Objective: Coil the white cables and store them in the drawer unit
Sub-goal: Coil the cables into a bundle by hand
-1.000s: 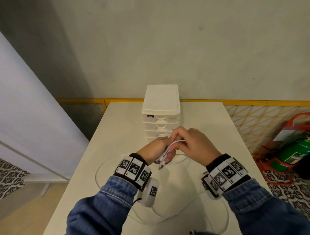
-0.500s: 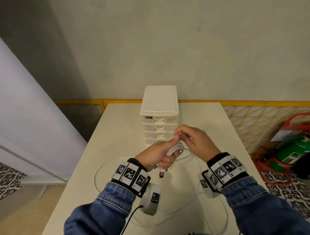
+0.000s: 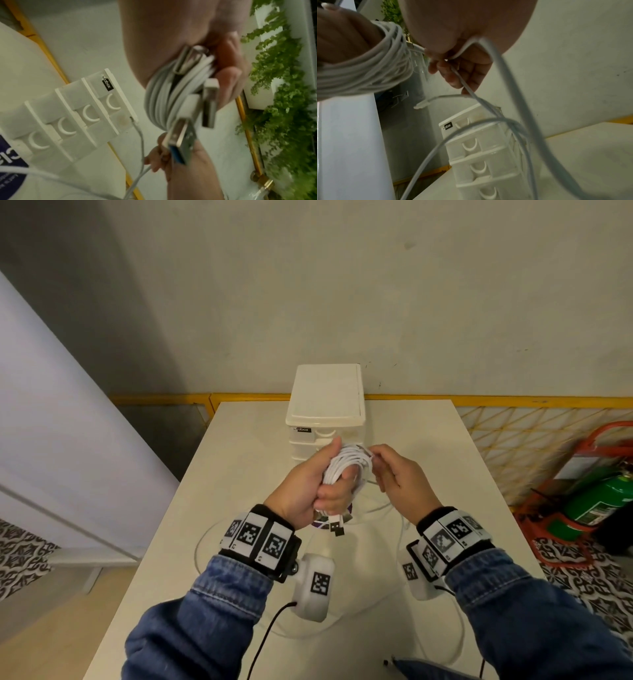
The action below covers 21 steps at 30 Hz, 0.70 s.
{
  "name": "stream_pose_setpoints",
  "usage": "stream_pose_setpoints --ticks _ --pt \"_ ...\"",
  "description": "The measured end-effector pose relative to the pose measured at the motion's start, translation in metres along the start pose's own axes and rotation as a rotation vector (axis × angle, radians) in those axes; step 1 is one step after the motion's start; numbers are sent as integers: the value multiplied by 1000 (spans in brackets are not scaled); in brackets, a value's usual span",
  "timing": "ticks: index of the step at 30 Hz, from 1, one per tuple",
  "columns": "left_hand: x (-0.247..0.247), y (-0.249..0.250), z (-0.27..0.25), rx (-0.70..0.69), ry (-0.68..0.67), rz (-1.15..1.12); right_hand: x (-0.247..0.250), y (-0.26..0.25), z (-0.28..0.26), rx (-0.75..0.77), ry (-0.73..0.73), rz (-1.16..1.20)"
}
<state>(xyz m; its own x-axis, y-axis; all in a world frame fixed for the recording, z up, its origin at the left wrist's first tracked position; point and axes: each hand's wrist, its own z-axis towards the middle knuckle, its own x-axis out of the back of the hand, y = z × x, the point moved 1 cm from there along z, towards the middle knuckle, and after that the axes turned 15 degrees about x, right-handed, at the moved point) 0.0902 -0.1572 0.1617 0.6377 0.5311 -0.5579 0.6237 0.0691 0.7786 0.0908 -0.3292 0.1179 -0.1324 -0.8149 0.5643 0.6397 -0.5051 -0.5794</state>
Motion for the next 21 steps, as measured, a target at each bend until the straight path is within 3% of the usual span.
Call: stream_pose_setpoints --ticks 5,8,10,16,21 --pt "-4 13 -5 -128 -80 -89 -19 9 -13 -69 -25 -27" --pt "-4 26 -10 -277 -152 -167 -29 15 -27 -156 -77 0" --pt "-1 35 -12 -389 -130 -196 -35 19 -38 -214 -95 29" --pt "12 42 -7 -616 151 -324 -52 11 -45 -249 -214 128" --pt "26 34 -6 -669 461 -351 -52 -4 -44 -168 -274 138"
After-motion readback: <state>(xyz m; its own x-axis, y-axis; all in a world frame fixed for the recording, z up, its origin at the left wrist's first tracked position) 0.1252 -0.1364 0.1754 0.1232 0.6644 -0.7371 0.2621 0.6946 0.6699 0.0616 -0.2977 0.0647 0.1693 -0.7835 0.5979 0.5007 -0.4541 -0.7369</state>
